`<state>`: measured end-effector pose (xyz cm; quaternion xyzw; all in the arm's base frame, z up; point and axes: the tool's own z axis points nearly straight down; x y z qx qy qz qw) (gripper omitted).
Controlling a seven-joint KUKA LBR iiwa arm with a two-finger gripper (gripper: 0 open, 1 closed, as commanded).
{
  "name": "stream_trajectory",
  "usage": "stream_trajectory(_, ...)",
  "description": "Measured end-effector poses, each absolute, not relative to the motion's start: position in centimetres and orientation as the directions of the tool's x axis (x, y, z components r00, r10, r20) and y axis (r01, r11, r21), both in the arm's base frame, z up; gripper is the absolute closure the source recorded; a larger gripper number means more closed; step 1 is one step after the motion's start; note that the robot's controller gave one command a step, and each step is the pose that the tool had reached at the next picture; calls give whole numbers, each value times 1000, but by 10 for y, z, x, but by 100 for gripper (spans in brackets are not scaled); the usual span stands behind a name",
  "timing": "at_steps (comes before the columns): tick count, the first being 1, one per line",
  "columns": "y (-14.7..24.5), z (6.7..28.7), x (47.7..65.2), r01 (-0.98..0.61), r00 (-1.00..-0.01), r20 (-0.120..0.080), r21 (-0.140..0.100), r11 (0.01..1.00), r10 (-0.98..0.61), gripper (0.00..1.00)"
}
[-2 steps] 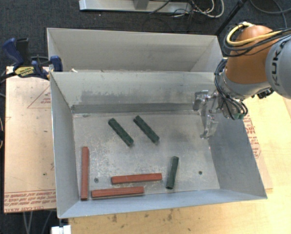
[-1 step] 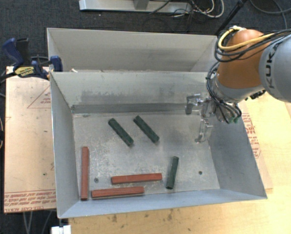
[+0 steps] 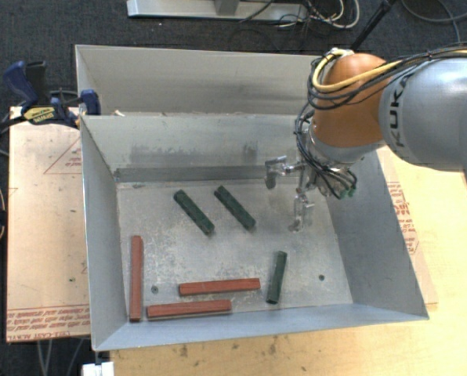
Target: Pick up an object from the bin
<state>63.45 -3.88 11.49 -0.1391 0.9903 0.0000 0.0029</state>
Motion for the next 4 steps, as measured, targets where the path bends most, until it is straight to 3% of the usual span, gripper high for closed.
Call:
stream_trajectory(1,-25,88,591,-192,-981,-4,2,981,-192,0)
stream_trajectory(2,1,77,606,-214,-977,1,1,977,-214,0)
stream_trajectory(3,10,91,629,-334,-943,-6,0,943,-334,0)
stream_trajectory(4,60,106,642,-254,-967,-4,-1,967,-254,0)
